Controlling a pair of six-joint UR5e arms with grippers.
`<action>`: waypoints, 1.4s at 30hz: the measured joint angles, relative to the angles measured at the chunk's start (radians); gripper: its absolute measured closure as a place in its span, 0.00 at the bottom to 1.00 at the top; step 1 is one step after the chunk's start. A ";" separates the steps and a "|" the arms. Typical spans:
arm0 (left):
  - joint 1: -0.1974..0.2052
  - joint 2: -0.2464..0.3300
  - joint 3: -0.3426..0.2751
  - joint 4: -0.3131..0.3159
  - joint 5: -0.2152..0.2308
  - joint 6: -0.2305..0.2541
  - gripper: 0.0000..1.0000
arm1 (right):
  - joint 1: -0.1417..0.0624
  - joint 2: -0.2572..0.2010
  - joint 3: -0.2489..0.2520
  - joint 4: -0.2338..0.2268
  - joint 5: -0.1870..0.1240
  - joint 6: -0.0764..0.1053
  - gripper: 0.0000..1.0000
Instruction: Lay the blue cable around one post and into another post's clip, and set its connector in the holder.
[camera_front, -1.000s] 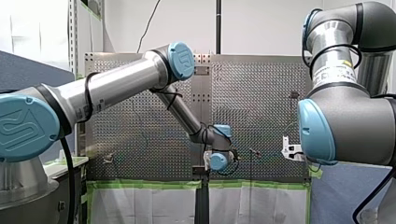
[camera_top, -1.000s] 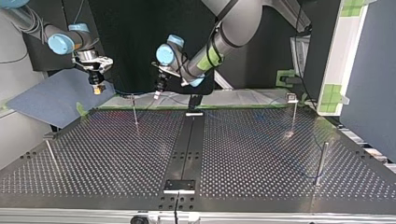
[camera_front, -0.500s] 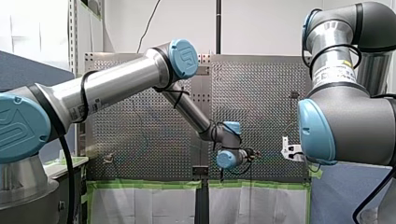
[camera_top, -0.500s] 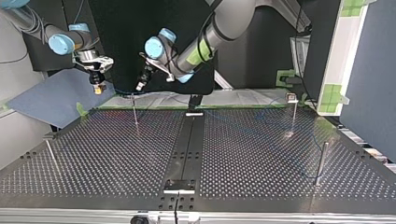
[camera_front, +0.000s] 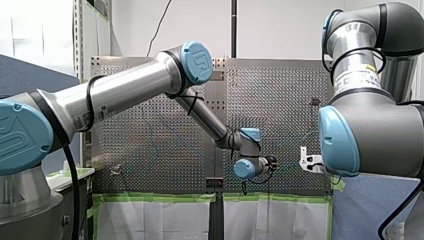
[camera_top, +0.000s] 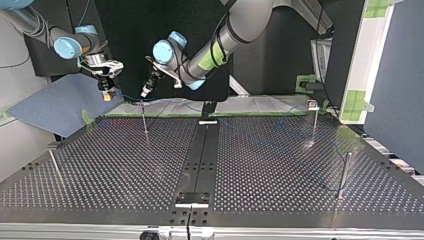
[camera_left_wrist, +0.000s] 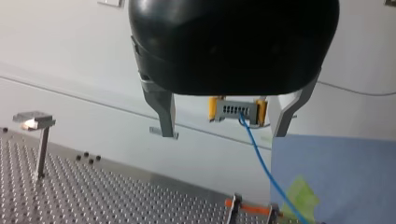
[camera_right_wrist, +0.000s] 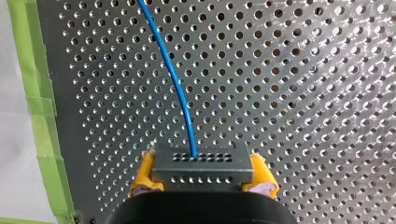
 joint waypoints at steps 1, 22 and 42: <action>0.001 0.000 0.000 -0.001 -0.005 0.000 0.00 | 0.001 0.000 0.000 0.000 0.000 0.000 1.00; 0.012 0.000 -0.005 -0.063 -0.115 0.052 0.00 | 0.001 0.000 -0.001 0.009 -0.002 0.000 1.00; 0.020 0.001 -0.018 -0.072 -0.134 0.060 0.00 | 0.002 0.000 -0.002 0.016 -0.002 -0.001 1.00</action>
